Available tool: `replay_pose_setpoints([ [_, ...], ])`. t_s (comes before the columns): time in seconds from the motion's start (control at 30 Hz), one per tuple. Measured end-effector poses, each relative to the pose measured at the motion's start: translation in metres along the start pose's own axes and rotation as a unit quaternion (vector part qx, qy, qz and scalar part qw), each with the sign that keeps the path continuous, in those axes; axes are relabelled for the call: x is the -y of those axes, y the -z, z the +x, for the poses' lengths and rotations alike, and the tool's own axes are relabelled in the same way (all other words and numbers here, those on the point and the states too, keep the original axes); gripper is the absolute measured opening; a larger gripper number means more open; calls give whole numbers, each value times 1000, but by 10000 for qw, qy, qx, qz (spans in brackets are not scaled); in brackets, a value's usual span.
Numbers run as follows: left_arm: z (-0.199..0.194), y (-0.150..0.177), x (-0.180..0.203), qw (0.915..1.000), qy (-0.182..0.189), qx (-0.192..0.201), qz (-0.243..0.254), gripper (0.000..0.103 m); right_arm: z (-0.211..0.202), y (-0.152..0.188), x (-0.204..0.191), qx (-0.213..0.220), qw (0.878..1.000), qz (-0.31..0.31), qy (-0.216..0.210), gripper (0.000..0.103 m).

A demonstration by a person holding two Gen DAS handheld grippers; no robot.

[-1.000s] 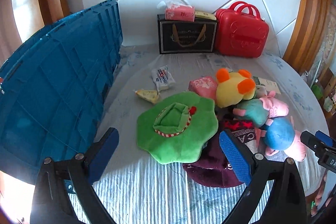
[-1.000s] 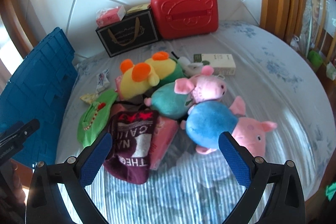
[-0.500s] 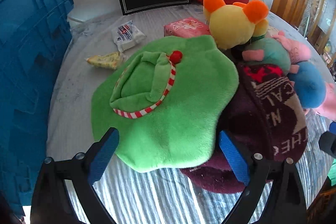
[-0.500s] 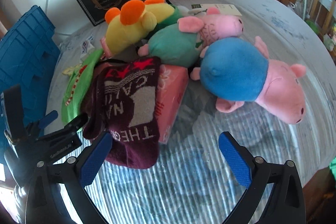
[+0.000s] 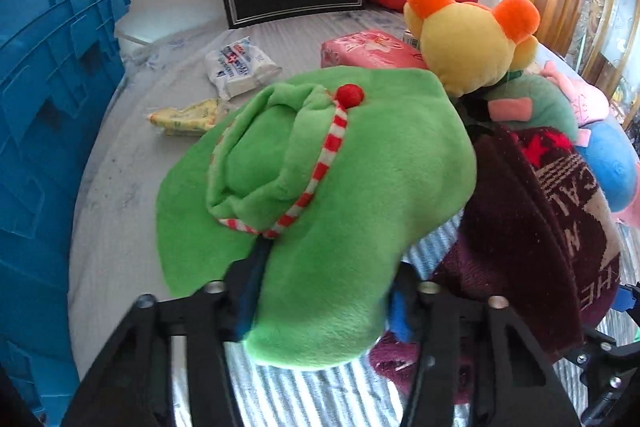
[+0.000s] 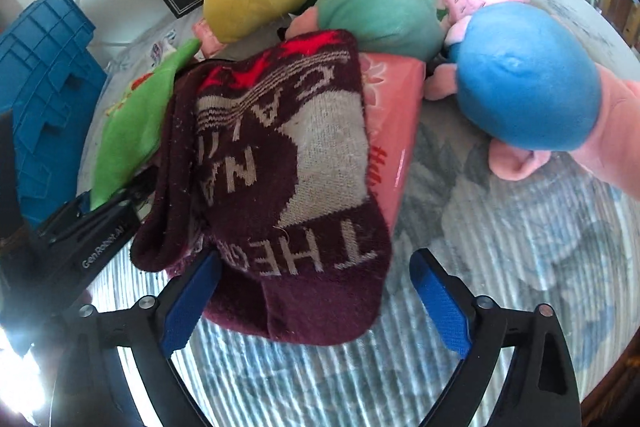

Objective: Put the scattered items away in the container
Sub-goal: 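Grasp the green plush hat with the left tool while the right tool grasps the maroon sock, then lift and carry the green hat and maroon sock over the crate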

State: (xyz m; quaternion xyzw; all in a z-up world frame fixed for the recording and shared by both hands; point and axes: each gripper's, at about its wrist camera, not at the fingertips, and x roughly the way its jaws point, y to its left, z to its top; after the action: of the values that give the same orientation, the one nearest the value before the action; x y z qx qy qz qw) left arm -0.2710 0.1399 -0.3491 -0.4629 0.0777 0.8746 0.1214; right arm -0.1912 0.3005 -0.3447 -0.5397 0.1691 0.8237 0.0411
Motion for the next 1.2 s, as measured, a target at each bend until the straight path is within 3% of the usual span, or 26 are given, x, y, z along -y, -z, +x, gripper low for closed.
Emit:
replay_pose_setpoints([
  [0.07, -4, 2, -3, 10000, -16, -23, -94, 26, 7, 3, -1, -99, 9999, 22, -28, 95],
  [0.1, -7, 4, -4, 9999, 1, -32, -154, 21, 11, 4, -1, -196, 9998, 7, -60, 84],
  [0.2, -23, 13, -4, 9996, 19, -9, -266, 15, 6, 14, -3, -144, 9998, -83, 69, 36],
  [0.33, -48, 26, -1, 9989, -17, -19, -466, 12, -10, 19, -1, -86, 9997, -66, -229, 22],
  [0.57, -103, 35, -2, 9972, 33, 185, -726, 12, -62, 27, -14, 335, 9959, -514, -666, 10],
  [0.97, -177, 8, -7, 9924, -133, 880, -855, 12, -142, 0, -45, 1256, 9812, -1002, -1071, 10],
  [1.2, -225, -11, -15, 9849, -372, 1430, -898, 12, -196, -18, -68, 1955, 9639, -1302, -1255, 10],
])
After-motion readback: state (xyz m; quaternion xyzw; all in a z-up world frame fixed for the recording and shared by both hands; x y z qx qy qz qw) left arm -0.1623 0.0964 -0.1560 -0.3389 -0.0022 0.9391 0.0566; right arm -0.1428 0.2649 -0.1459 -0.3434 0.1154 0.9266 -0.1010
